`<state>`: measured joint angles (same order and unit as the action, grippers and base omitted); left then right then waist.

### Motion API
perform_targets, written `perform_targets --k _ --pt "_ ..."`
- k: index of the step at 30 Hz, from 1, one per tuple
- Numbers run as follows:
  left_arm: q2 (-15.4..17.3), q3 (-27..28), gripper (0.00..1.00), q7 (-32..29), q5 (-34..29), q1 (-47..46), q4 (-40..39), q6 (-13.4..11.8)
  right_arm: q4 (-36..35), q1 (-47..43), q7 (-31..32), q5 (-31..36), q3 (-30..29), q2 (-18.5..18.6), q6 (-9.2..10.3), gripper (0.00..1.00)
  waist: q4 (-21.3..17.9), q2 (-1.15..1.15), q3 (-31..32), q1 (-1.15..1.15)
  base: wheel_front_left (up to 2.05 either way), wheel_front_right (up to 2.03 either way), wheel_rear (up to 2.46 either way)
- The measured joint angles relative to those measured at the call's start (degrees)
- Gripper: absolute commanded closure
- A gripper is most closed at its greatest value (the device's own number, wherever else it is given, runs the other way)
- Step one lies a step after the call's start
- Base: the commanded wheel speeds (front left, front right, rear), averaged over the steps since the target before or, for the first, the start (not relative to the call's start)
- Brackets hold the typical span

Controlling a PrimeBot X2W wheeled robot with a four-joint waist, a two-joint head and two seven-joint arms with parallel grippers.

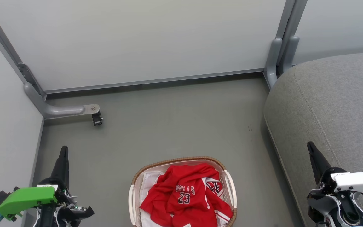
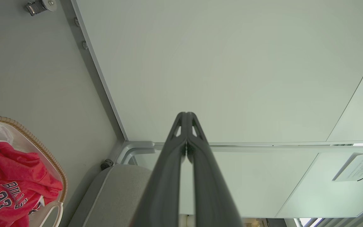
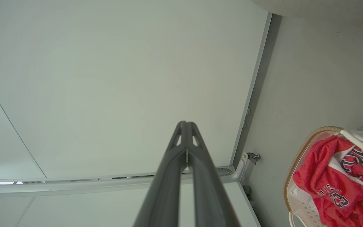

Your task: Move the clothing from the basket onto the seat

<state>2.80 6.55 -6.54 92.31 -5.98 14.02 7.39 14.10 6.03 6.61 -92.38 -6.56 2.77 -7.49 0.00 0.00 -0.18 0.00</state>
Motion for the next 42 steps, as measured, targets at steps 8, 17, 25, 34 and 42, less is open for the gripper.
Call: perform_targets --k 8,17,25,34,42 --pt "0.0 0.0 1.0 0.0 0.0 0.0 0.02 0.0 0.0 0.0 0.0 0.0 0.0 0.0 0.0 1.0 0.0 0.0 0.0 0.0 0.0 0.0 0.0" --pt "0.0 0.0 1.0 0.0 0.0 0.0 0.0 0.0 0.0 0.0 0.0 0.0 0.0 0.0 0.0 1.0 0.0 0.0 0.0 0.0 0.0 0.0 0.0" --pt "0.0 0.0 1.0 0.0 0.0 0.0 0.02 0.0 0.0 0.0 0.0 0.0 0.0 0.0 0.0 1.0 0.0 0.0 0.0 0.0 0.0 0.0 0.0" --pt "-0.51 -0.92 0.0 0.64 -0.04 3.07 3.02 -0.12 3.07 -2.82 -0.49 0.1 0.64 -1.01 0.02 0.0 0.0 0.0 0.0 0.0 0.0 0.0 0.0" --pt "-0.52 -2.71 0.0 2.88 -1.16 3.49 1.41 -0.12 3.01 -2.98 -2.79 0.98 1.97 -1.02 0.01 0.0 0.0 0.0 -0.02 0.0 0.0 0.0 0.0"
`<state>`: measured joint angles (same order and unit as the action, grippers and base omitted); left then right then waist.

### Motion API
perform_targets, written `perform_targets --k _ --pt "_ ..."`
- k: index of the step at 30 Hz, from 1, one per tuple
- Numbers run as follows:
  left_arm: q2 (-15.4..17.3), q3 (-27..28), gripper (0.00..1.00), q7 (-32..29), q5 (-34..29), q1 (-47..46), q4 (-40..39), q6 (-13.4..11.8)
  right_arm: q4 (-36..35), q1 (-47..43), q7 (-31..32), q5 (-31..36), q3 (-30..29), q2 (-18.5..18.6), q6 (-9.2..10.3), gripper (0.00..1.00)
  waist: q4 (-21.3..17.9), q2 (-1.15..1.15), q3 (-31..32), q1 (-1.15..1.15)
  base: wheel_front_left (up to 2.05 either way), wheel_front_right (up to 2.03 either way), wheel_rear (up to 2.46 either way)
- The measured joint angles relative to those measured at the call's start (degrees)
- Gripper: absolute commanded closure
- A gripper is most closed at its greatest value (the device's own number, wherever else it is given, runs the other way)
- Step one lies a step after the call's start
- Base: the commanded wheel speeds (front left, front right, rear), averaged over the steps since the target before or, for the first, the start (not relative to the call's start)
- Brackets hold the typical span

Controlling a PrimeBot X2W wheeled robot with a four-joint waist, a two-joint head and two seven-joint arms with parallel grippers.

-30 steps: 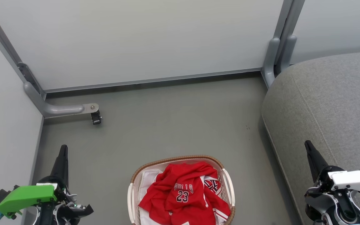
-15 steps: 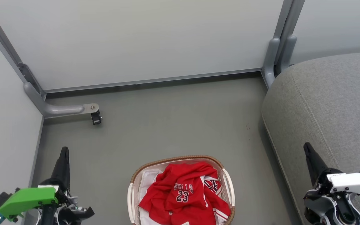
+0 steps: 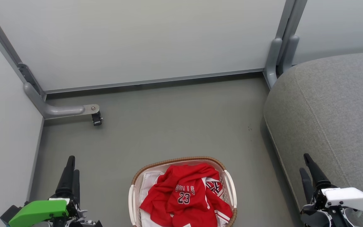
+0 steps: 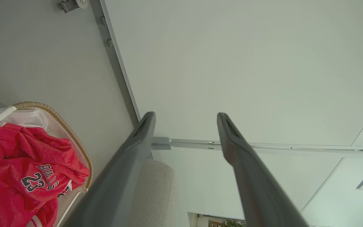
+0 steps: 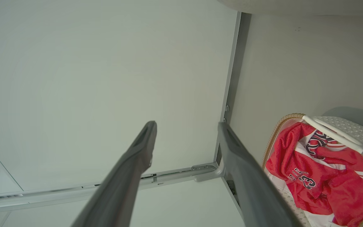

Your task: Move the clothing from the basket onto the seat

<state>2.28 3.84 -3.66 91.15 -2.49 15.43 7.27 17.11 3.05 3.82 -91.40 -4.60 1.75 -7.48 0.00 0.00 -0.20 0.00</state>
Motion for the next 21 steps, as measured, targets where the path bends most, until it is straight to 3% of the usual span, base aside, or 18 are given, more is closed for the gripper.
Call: perform_targets --k 7,21 --pt "0.0 -0.73 0.0 1.8 -5.15 0.65 -1.41 -0.22 -0.35 -0.01 -1.8 4.01 0.12 0.05 0.01 0.0 0.03 0.0 -0.05 0.0 0.0 0.0 0.0" --pt "0.04 -3.68 0.0 4.94 -22.42 0.85 -6.9 -2.58 -5.27 -0.25 -4.95 23.12 0.62 0.2 0.0 0.0 0.12 0.0 -0.28 0.0 0.0 0.0 0.0"
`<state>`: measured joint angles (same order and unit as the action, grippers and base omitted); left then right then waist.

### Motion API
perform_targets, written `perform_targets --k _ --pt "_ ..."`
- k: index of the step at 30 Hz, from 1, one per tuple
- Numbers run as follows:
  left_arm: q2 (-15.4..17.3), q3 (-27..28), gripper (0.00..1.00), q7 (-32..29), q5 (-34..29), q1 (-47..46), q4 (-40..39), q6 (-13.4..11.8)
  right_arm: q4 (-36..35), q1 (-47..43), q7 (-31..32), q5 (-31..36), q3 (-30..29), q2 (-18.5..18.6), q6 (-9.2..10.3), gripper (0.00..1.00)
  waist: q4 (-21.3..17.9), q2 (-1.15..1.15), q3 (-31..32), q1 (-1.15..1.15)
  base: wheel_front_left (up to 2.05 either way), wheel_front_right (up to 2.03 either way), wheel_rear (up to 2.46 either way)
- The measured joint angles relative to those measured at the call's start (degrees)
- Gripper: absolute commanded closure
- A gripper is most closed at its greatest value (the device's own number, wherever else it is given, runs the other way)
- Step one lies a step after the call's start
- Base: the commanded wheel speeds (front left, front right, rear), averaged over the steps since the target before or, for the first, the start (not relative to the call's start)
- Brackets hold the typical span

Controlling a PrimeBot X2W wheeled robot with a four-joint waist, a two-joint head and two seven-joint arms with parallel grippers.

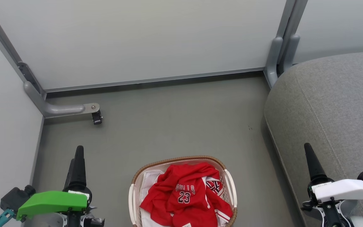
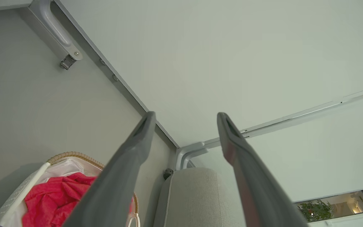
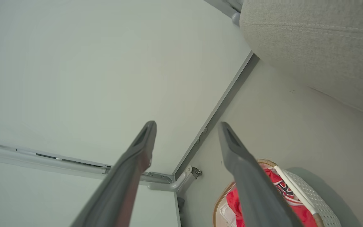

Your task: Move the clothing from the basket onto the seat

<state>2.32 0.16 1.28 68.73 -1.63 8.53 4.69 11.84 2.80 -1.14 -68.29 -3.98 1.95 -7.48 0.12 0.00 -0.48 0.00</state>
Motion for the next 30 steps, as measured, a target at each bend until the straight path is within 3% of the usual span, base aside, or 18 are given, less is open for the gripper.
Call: perform_targets --k 10,30 --pt "0.04 -2.0 0.0 2.01 -12.73 1.2 -1.42 -0.88 -1.24 -1.02 -2.13 10.56 1.62 0.19 0.0 0.0 0.05 0.0 -0.05 0.0 0.0 0.0 0.0" --pt "0.12 -4.28 0.0 5.83 -31.83 3.38 -0.7 -2.16 -1.63 -1.92 -5.9 28.91 4.65 0.37 0.0 0.0 0.61 0.0 0.12 0.0 0.0 0.0 0.0"
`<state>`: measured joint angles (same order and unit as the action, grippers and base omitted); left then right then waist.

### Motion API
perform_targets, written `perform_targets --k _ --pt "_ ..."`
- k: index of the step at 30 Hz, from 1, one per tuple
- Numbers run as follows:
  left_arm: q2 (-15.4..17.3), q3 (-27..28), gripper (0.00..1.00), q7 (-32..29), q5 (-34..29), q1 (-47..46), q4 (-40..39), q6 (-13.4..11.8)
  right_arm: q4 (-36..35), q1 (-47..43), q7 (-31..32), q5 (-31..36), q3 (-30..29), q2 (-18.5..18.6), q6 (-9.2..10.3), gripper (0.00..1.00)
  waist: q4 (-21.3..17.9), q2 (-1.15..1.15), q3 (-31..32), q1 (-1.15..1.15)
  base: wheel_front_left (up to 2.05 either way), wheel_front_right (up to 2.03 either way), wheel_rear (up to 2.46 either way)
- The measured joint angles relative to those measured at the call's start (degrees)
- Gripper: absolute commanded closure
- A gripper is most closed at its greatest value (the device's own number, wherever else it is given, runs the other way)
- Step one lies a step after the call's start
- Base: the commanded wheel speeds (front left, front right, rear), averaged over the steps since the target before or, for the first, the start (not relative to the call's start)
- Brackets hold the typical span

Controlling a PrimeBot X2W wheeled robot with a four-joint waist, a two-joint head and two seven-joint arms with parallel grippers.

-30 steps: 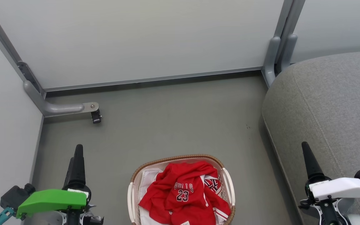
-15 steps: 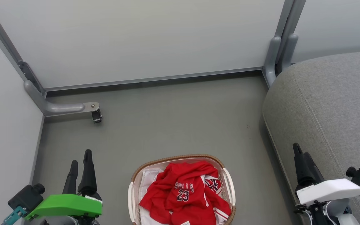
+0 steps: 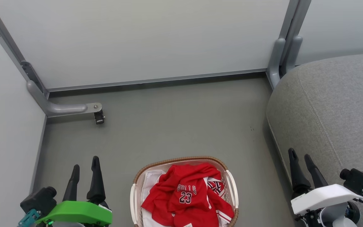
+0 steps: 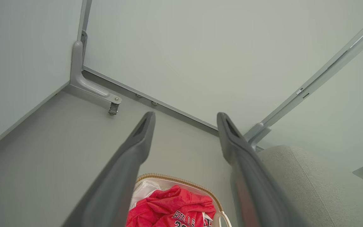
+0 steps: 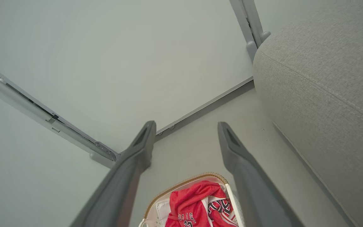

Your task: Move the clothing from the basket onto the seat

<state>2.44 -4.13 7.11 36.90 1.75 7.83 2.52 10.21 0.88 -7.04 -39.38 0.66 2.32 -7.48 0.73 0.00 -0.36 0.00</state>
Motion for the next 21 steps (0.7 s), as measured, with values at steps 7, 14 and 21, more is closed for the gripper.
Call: perform_targets --k 7,14,21 --pt "0.02 -0.41 0.0 1.04 -4.55 0.53 0.03 -0.27 0.44 -0.24 -1.09 4.72 0.12 0.05 0.0 0.0 0.21 0.0 0.15 0.0 0.0 0.0 0.0" --pt "0.03 -0.82 0.0 2.1 -8.36 1.24 0.26 -0.6 0.91 -0.29 -2.09 9.21 0.29 0.1 0.0 0.0 0.34 0.0 0.28 0.0 0.0 0.0 0.0" --pt "0.07 -1.05 0.0 3.03 -11.48 1.9 0.73 -0.87 1.04 -0.34 -3.07 13.33 0.44 0.16 0.0 0.0 0.51 0.0 0.33 0.0 0.0 0.0 0.0"
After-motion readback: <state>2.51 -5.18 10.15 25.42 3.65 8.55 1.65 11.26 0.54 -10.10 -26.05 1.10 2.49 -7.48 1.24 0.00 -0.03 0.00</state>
